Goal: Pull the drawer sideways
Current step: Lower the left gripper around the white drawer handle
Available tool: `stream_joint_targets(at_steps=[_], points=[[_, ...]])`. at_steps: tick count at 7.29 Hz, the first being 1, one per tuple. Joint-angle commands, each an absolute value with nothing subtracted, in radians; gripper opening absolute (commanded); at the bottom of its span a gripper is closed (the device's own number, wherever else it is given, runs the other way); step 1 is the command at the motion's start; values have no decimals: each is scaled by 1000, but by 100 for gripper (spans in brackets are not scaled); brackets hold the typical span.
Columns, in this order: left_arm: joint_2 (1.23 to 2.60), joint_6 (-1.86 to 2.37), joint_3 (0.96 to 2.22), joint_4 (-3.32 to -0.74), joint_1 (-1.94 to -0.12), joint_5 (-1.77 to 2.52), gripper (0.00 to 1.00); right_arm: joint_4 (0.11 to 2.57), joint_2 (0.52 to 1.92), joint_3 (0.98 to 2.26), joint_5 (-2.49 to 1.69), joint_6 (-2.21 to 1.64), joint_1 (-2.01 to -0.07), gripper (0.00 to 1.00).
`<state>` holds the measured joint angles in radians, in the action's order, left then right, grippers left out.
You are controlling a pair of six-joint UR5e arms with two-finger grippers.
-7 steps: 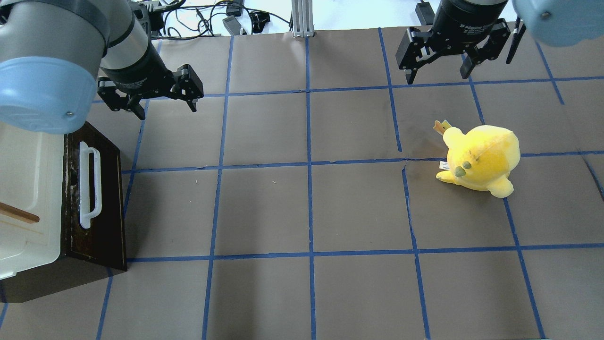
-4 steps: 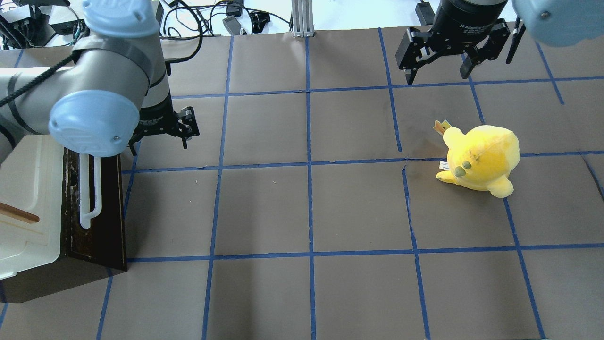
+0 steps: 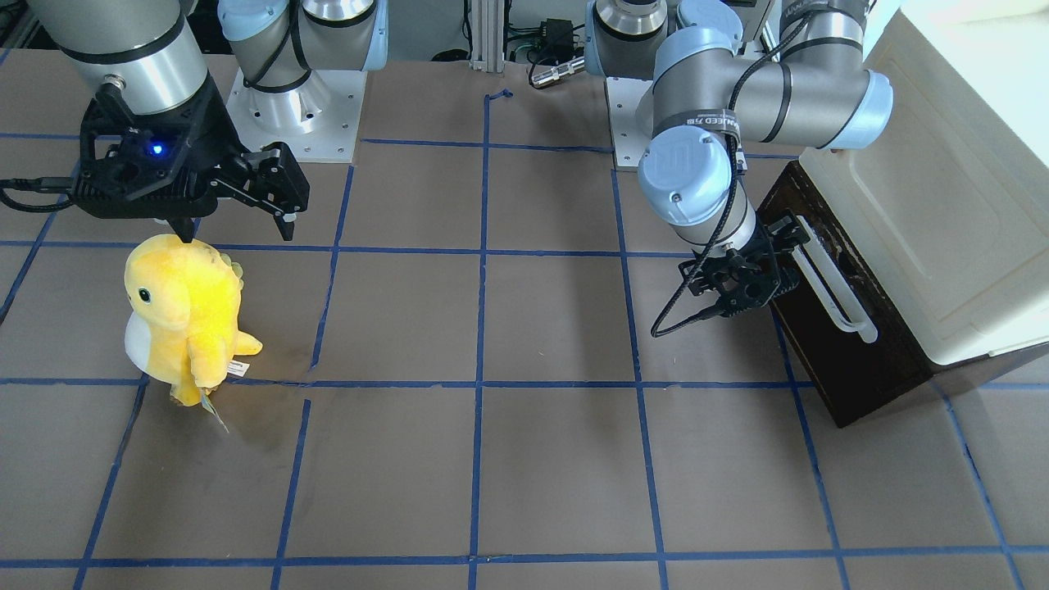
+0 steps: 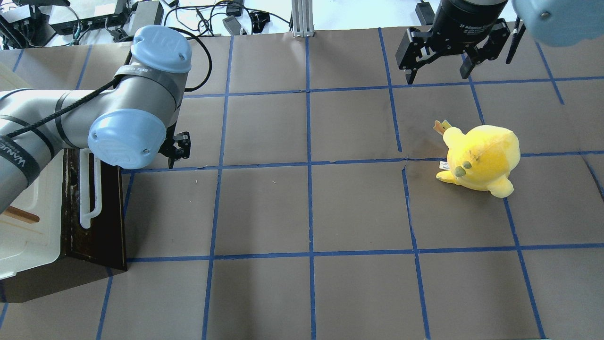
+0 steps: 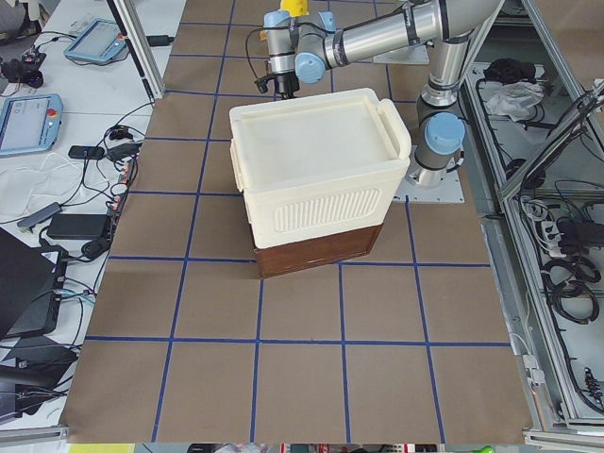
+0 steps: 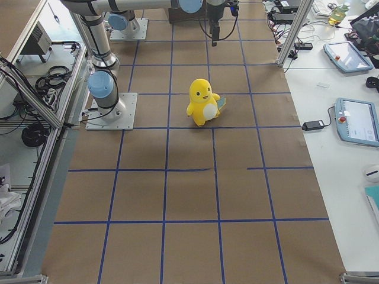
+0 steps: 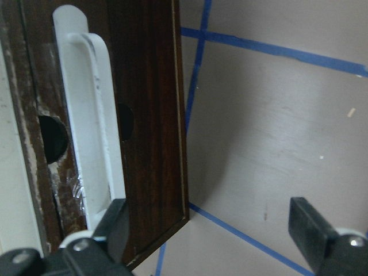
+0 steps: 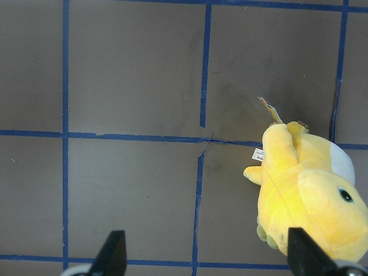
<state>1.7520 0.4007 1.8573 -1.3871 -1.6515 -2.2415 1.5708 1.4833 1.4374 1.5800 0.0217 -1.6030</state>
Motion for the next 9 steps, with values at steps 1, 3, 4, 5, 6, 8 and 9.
stream_joint_targets(at_steps=[1, 3, 4, 5, 6, 8, 9], points=[[1792, 402, 1901, -1388, -1658, -2406, 100, 1571, 1483, 1437, 1580, 21, -1603, 100], [1834, 411, 1901, -1390, -1701, -2525, 100, 1571, 1483, 1437, 1580, 21, -1603, 100], [1857, 410, 1901, -1391, -1706, -2569, 100, 1571, 1483, 1437, 1580, 21, -1603, 100], [1874, 407, 1904, -1391, -1706, -2574, 100, 1571, 1483, 1437, 1580, 21, -1603, 100], [1888, 403, 1904, -1393, -1706, -2577, 100, 1571, 1483, 1437, 1580, 21, -1603, 100], [1907, 402, 1910, -1407, -1704, -2624, 99, 1571, 1483, 1437, 1580, 21, -1603, 100], [1911, 405, 1910, -1442, -1706, -2657, 96, 1571, 1483, 1437, 1580, 23, -1603, 100]])
